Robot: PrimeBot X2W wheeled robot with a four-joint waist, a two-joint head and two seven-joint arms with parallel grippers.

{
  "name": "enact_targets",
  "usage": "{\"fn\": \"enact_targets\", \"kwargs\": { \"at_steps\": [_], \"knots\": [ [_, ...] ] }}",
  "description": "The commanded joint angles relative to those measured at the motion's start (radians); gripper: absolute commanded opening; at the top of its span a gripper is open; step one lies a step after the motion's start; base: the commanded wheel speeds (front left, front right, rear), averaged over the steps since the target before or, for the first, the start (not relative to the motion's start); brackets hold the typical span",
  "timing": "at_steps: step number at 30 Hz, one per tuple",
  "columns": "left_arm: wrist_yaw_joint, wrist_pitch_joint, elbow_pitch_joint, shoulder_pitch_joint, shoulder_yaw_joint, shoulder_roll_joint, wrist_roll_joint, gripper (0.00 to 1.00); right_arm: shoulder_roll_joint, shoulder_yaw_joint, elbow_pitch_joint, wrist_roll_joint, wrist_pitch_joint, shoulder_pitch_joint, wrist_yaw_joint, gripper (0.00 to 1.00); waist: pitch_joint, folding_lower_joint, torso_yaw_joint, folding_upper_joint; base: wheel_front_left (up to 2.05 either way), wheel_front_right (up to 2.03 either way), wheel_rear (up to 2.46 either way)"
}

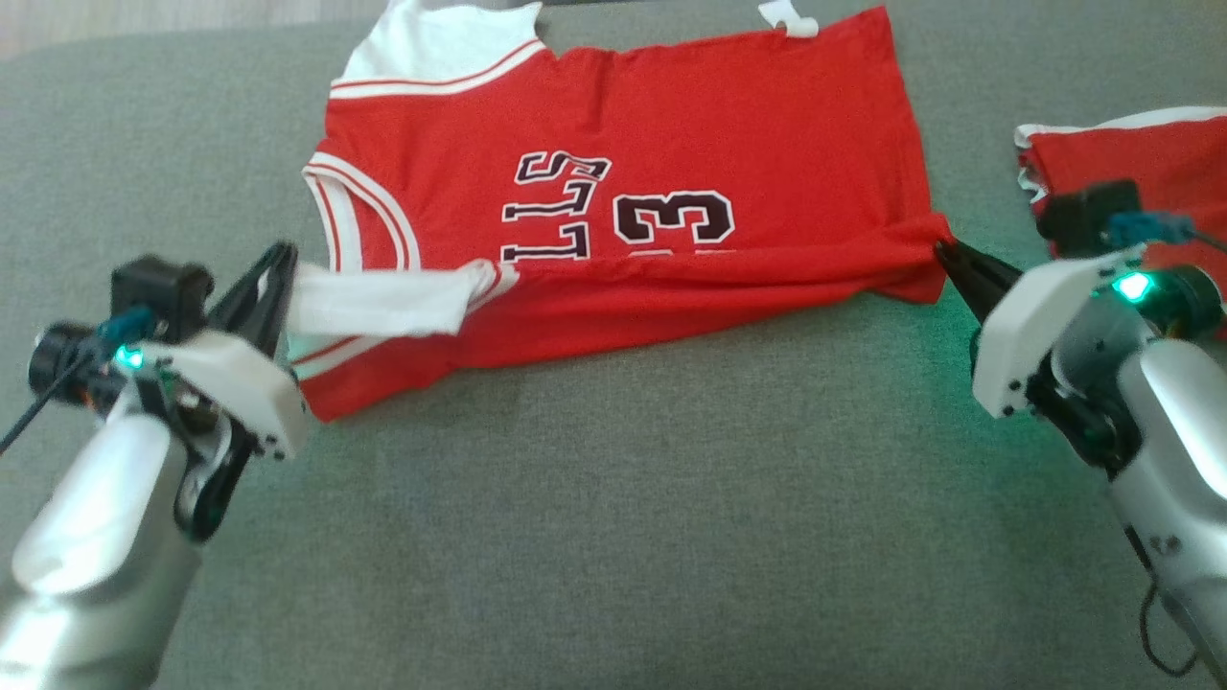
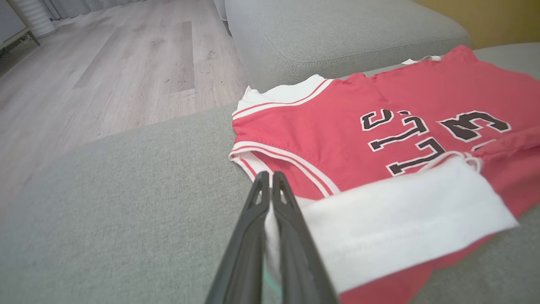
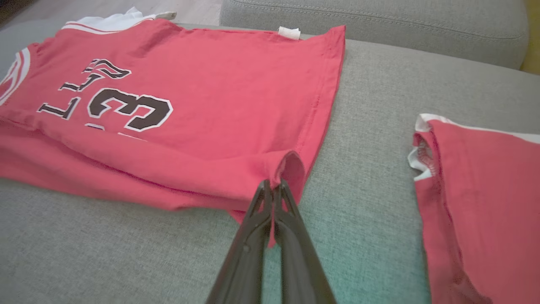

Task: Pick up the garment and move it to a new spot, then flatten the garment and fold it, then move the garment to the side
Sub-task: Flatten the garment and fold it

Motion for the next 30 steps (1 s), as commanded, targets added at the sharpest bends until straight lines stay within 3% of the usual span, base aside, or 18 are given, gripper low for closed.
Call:
{"fn": "enact_targets", "kwargs": {
  "at_steps": [1,7,8,9,12,13,16,22,27,30],
  "knots": [
    [-0.007,-0.011,-0.003,-0.078,0.024,0.036,0.023,0.00,-0.005,0.021,-0.009,-0.006,0.001,-0.042,0.004,0.00,0.013,-0.0002,-0.002,0.0000,0.00,0.00,0.00],
    [-0.028,-0.041,0.121,-0.192,-0.030,0.011,0.062,0.00,0.011,0.085,0.097,-0.008,-0.032,-0.134,0.004,0.00,0.039,-0.0002,-0.012,0.0000,0.00,0.00,0.00],
    [-0.029,-0.060,0.136,-0.213,-0.035,0.005,0.070,0.46,0.015,0.086,0.114,-0.013,-0.052,-0.152,0.004,0.36,0.043,-0.0002,-0.013,0.0000,0.00,0.00,0.00],
    [-0.030,-0.083,0.150,-0.234,-0.038,-0.003,0.077,1.00,0.020,0.081,0.136,-0.016,-0.072,-0.168,0.004,1.00,0.046,-0.0002,-0.014,0.0000,0.00,0.00,0.00],
    [-0.023,-0.185,0.180,-0.292,-0.025,-0.041,0.080,1.00,0.040,0.050,0.199,-0.028,-0.147,-0.216,0.004,1.00,0.049,-0.0002,-0.015,0.0000,0.00,0.00,0.00],
    [-0.009,-0.273,0.195,-0.320,-0.001,-0.068,0.072,1.00,0.054,0.022,0.229,-0.039,-0.215,-0.247,0.004,1.00,0.046,-0.0002,-0.017,0.0000,0.00,0.00,0.00],
    [0.010,-0.346,0.197,-0.335,0.040,-0.104,0.054,1.00,0.073,-0.015,0.253,-0.054,-0.329,-0.273,0.004,1.00,0.032,-0.0002,-0.021,0.0000,0.00,0.00,0.00],
    [0.038,-0.365,0.039,-0.234,0.193,-0.166,0.027,1.00,0.113,-0.101,0.225,-0.071,-0.551,-0.246,0.004,1.00,-0.015,-0.0002,-0.027,0.0000,0.00,0.00,0.00],
    [0.040,-0.366,-0.095,-0.087,0.296,-0.220,0.054,1.00,0.157,-0.167,0.148,-0.095,-0.595,-0.164,0.004,1.00,-0.056,-0.0002,-0.031,0.0000,0.00,0.00,0.00],
    [0.032,-0.366,-0.162,0.025,0.348,-0.271,0.078,1.00,0.221,-0.233,0.068,-0.114,-0.602,-0.074,0.004,1.00,-0.083,-0.0002,-0.035,0.0000,0.00,0.00,0.00]
  ]
}}
